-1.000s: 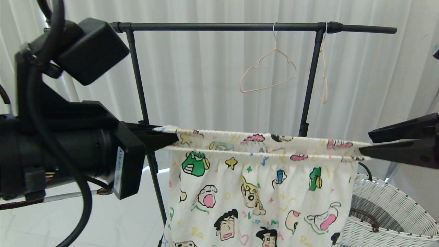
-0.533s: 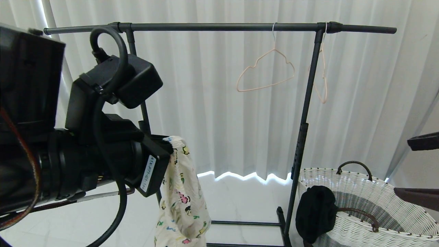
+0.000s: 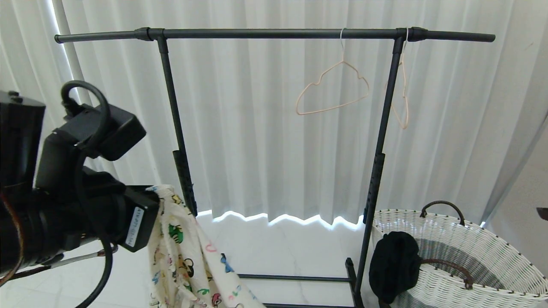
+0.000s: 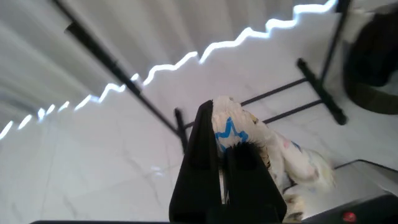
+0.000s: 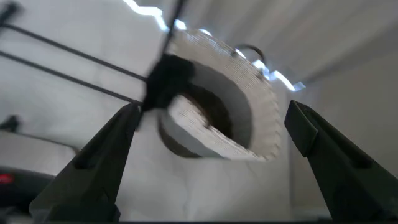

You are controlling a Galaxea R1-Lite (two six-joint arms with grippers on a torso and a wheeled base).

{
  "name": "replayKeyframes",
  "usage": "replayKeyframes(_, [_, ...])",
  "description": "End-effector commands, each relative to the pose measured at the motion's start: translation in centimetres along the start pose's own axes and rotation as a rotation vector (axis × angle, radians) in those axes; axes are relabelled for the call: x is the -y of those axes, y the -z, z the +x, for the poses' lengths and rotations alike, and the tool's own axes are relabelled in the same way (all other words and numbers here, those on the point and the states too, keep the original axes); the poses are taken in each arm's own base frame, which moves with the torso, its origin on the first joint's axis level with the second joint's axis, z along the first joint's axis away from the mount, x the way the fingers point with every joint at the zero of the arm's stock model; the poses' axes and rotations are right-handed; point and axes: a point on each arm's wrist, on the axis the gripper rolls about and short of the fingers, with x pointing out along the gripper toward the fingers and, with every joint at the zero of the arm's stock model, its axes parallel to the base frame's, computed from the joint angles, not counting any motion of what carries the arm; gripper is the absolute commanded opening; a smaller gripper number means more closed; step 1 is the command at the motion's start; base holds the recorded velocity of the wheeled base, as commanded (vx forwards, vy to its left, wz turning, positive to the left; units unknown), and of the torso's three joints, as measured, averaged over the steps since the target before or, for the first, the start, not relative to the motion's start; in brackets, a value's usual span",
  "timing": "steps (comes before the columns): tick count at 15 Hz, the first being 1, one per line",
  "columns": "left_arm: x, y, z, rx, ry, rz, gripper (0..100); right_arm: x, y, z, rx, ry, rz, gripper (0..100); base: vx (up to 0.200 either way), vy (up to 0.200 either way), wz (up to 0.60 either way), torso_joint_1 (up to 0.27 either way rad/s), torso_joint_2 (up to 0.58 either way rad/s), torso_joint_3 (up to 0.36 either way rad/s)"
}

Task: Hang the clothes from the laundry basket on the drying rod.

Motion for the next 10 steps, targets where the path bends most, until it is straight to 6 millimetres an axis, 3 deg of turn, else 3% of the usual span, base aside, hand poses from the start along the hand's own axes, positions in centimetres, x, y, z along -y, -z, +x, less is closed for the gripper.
replayKeyframes(1, [-1.3, 1.3, -1.8, 0.025, -0.051, -0.036, 0, 0.5, 1.5, 1.4, -0.096, 0.107, -0.025, 100, 0.000, 0.000, 0.00, 0.000, 0.00, 0.000])
replayKeyframes(5, [-1.8, 2.0, -1.4, -0.005, -0.087, -0.047, 0, 0.1, 3.4, 4.4, -0.021, 0.197, -0.031, 100, 0.000, 0.000, 0.00, 0.000, 0.00, 0.000])
replayKeyframes(10, [-1.6, 2.9, -1.0, -0.043, -0.089, -0.041, 0, 0.3, 4.5, 5.5, -0.076, 0.284, -0.075, 100, 0.000, 0.000, 0.00, 0.000, 0.00, 0.000])
